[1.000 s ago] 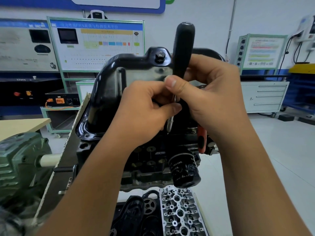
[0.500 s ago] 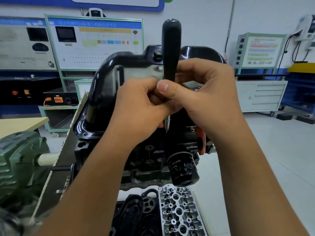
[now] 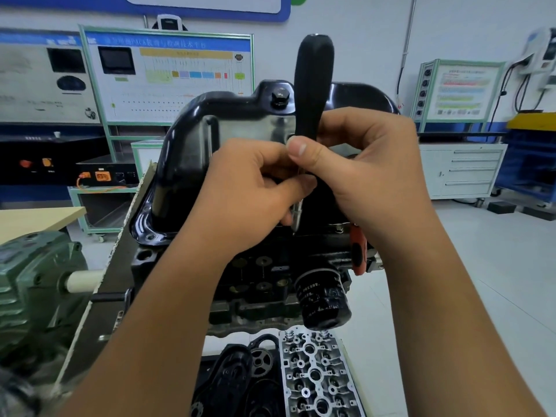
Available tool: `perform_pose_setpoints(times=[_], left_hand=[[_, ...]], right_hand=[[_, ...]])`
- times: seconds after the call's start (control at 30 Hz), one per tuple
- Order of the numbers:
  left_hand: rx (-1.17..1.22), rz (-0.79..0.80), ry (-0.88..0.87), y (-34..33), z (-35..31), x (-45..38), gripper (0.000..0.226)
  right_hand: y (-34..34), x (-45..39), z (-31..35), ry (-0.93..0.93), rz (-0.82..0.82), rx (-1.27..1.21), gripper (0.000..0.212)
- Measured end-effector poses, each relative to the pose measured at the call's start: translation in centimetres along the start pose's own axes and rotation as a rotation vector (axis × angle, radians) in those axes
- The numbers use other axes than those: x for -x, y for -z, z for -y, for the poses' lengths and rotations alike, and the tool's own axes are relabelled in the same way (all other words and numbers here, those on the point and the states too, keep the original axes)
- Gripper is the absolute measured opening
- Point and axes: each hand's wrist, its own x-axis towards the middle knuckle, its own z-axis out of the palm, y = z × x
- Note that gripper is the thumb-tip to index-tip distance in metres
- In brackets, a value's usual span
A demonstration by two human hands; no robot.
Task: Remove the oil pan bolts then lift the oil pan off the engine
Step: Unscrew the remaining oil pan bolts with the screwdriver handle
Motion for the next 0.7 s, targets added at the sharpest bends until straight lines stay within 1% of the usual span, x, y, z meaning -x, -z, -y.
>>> perform_pose_setpoints(times=[0.07, 0.2, 0.27, 0.4, 0.47, 0.57, 0.63, 0.7], left_hand=[[0.014, -0.003, 0.006, -0.16, 0.11, -0.05, 0.009], [-0.024, -0.112, 0.019, -0.38, 0.26, -0.12, 0.014], [-0.014, -0.095, 0.024, -0.23, 0.18, -0.07, 0.013], [0.006, 0.005, 0.024, 0.22, -0.09, -0.02, 0.003], [0.041, 0.031, 0.046, 0.41, -0.09, -0.05, 0.009], [0.030, 0.005, 0.051, 0.26, -0.03, -0.12, 0.008], [-0.026, -0.028, 0.005, -0.10, 0.02, -0.08, 0.003], [-0.055, -0.065, -0.031, -0.42, -0.13, 0.01, 0.003]], right_hand=[[0.03, 0.00, -0.05, -0.012, 0.006, -0.007, 0.007], [-0.05, 0.09, -0.06, -0.032, -0.008, -0.033, 0.012], [-0.08, 0.10, -0.11, -0.026, -0.019, -0.025, 0.012], [-0.11, 0.04, -0.13, -0.029, -0.015, -0.028, 0.010], [-0.15, -0.02, -0.16, -0.026, -0.014, -0.028, 0.008], [-0.13, 0.01, -0.24, -0.034, -0.011, -0.036, 0.008], [-0.22, 0.02, -0.25, -0.023, -0.031, -0.005, 0.011], [-0.33, 0.05, -0.28, -0.022, -0.052, 0.000, 0.013]])
